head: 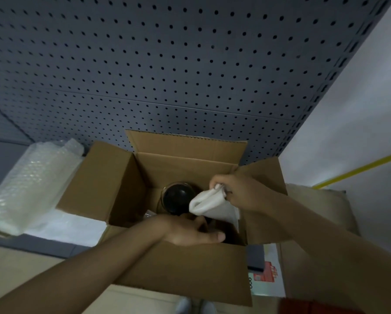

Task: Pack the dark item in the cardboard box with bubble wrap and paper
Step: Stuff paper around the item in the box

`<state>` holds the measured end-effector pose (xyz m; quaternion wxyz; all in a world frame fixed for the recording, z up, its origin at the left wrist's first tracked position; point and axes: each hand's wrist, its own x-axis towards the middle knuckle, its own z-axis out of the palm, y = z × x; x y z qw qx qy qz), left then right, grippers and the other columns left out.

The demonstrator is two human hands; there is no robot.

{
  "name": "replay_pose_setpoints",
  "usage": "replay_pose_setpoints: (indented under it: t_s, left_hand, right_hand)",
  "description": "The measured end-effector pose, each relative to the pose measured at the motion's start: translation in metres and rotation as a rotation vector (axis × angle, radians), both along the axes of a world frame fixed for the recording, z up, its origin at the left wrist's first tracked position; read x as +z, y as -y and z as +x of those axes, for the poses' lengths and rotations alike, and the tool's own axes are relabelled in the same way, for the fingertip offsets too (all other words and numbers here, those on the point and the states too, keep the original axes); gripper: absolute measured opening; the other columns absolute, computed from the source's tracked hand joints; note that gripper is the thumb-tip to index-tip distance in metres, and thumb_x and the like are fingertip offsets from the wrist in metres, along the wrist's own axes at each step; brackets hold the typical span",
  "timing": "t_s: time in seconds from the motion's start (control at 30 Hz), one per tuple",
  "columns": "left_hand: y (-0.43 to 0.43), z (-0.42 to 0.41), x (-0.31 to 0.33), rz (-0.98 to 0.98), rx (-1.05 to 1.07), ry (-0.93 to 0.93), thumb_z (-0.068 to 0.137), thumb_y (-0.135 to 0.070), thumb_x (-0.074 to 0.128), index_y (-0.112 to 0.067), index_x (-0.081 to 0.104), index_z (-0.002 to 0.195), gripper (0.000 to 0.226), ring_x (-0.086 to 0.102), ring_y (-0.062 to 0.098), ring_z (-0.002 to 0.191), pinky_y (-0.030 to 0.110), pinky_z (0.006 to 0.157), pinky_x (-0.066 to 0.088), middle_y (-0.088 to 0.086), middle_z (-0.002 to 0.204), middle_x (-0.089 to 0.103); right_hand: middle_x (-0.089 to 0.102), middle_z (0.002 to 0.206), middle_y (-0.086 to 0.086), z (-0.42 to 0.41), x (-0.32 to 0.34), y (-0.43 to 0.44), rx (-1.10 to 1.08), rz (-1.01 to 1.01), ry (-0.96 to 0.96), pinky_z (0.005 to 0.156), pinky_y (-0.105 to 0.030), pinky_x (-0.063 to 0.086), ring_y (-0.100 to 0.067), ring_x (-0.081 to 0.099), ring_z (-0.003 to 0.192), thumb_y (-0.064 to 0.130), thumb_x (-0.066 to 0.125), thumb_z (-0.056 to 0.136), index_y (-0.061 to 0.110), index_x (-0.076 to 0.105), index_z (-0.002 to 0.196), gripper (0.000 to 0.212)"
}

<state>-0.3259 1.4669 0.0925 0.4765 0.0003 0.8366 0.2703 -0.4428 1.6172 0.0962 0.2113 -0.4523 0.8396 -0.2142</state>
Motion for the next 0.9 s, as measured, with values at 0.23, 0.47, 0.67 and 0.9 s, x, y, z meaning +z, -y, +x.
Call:
replay_pose_setpoints:
  t_s: [0.23,0.47,0.67,0.9]
  left_hand:
    - [-0.004,-0.001,0.01,0.004,-0.066,0.046,0.086,-0.073,0.034,-0.025,0.011,0.152,0.084,0.013,0.022,0.147,0.036,0.114,0.017,0.001,0.161,0.013]
    - [0.007,0.003,0.014,-0.007,-0.136,-0.14,0.089,-0.068,0.035,-0.031,0.041,0.137,0.061,0.051,0.021,0.122,0.036,0.1,0.041,0.006,0.137,0.052]
    - [0.047,-0.021,0.003,-0.259,-0.088,-0.877,0.09,-0.034,0.058,-0.025,0.046,0.131,0.044,0.044,0.019,0.121,0.034,0.1,0.037,0.0,0.135,0.049]
    - [0.068,-0.033,-0.033,-0.33,-0.102,-0.527,0.09,-0.042,0.058,-0.033,0.014,0.151,0.076,0.03,0.029,0.14,0.041,0.112,0.033,0.005,0.161,0.013]
  right_hand:
    - [0.066,0.076,-0.011,-0.009,-0.002,0.011,0.129,0.147,0.006,0.059,-0.035,0.041,-0.024,0.059,0.071,-0.009,0.048,0.068,0.011,0.063,0.08,0.027]
    - [0.059,0.074,0.0,-0.01,-0.003,0.018,0.193,0.289,-0.042,0.061,-0.029,0.038,-0.018,0.054,0.071,-0.003,0.052,0.073,0.012,0.062,0.081,0.02]
    - [0.073,0.088,-0.006,-0.001,-0.005,0.009,0.23,0.197,-0.105,0.065,-0.03,0.048,-0.018,0.063,0.077,-0.002,0.052,0.075,0.012,0.071,0.093,0.03]
    - [0.069,0.089,-0.017,0.01,-0.01,0.015,0.147,0.202,-0.155,0.043,-0.012,0.02,-0.014,0.046,0.067,0.002,0.045,0.085,0.0,0.066,0.097,0.024]
